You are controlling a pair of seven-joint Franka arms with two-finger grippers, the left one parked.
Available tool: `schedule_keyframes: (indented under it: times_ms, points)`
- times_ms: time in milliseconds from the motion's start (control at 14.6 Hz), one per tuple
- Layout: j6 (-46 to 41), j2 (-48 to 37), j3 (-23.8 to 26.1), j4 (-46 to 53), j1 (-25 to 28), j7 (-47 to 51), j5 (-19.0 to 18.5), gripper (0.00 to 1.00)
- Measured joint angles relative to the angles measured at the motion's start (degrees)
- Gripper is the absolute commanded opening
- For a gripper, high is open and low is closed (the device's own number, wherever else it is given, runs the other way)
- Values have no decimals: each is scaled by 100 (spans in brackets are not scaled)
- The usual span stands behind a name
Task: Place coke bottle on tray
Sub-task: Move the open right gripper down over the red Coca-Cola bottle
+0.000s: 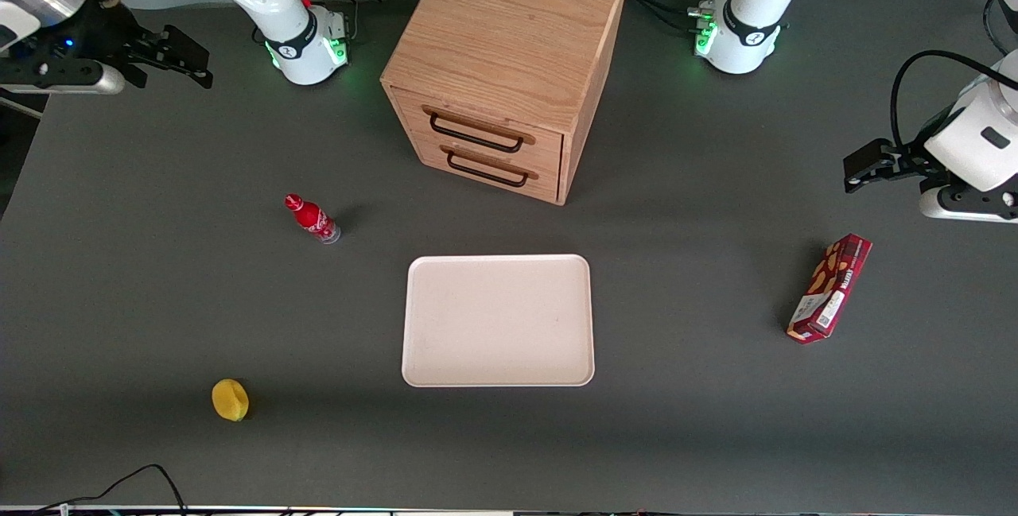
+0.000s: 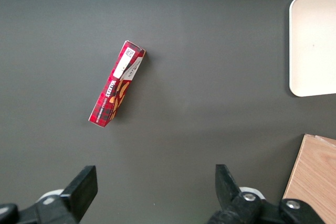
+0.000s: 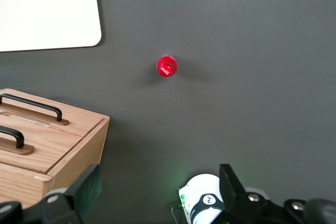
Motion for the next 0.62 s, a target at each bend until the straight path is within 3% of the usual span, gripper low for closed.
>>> schedule_keyframes:
  times_ms: [206, 618]
  points:
    - [963, 24, 61, -900, 1, 0, 2, 100]
    - [3971, 455, 164, -3114, 1, 0, 2, 100]
